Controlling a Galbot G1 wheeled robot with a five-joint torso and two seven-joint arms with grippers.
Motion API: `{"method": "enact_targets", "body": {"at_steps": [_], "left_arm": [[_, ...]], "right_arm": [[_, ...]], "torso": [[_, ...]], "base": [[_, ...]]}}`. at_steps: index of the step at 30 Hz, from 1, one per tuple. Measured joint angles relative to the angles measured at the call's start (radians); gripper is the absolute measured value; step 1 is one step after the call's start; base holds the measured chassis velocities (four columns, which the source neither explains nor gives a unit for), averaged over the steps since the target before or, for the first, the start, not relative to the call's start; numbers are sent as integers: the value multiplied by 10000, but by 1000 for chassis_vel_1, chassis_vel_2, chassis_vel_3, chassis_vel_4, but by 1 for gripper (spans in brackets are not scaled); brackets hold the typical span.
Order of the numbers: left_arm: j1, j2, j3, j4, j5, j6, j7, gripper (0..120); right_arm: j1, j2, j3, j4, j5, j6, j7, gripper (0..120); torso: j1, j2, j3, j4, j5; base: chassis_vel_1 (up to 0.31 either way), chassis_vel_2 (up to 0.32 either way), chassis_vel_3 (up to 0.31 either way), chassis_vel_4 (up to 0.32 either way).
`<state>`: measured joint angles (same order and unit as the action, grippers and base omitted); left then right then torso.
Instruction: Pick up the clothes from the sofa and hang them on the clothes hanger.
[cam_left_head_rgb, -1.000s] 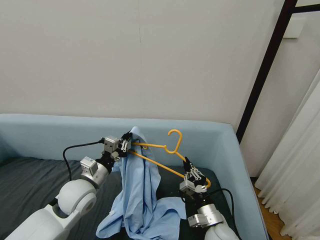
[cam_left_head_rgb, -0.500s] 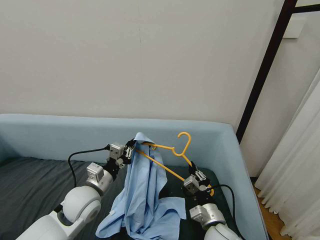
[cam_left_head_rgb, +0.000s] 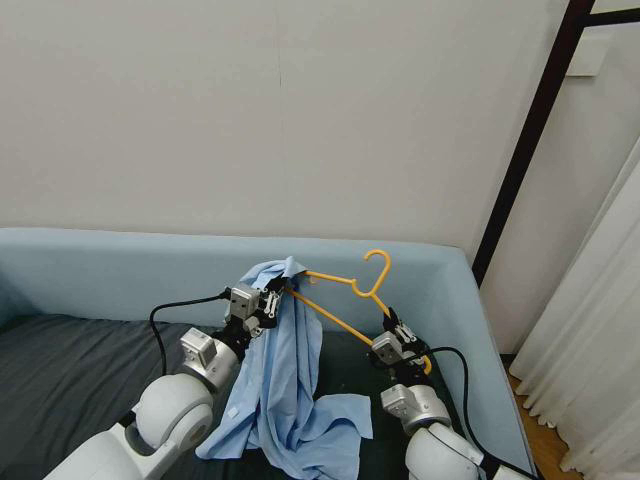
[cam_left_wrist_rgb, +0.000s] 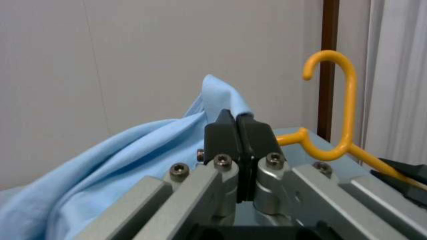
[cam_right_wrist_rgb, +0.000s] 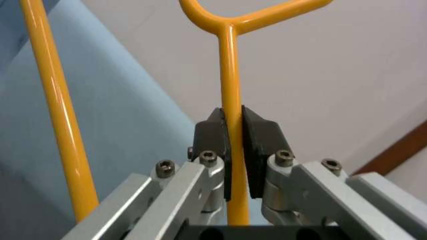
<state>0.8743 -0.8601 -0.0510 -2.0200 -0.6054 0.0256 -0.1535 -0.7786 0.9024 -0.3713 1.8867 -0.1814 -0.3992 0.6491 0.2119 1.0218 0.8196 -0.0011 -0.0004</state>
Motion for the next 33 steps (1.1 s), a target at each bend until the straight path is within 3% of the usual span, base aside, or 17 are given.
{"method": "enact_targets", "body": {"at_steps": [8, 13, 23, 25, 33], "left_arm": [[-823, -374, 280, 411, -73, 22, -60, 0], [-997, -137, 212, 522, -92, 269, -392, 0], [-810, -147, 291, 647, 356, 558, -950, 0], [-1151, -497, 584, 498, 99, 475, -1016, 0], [-1834, -1048, 767, 591, -149, 267, -1027, 0]], "right_arm": [[186, 335, 329, -1463, -2595, 1646, -186, 5], [130, 345, 722, -1714, -2993, 2207, -185, 5], [654, 578, 1115, -1194, -2024, 1589, -157, 5], [752, 650, 755, -1328, -1586, 781, -160, 5], [739, 961, 397, -1869, -1923, 969, -110, 5]], "torso": [[1, 0, 0, -2, -1], [0, 0, 1, -1, -1], [1, 0, 0, 3, -3], [0, 1, -1, -3, -1], [0, 1, 0, -1, 0]], "base": [[0, 0, 0, 0], [0, 0, 0, 0], [0, 0, 0, 0], [0, 0, 0, 0], [0, 0, 0, 0]]}}
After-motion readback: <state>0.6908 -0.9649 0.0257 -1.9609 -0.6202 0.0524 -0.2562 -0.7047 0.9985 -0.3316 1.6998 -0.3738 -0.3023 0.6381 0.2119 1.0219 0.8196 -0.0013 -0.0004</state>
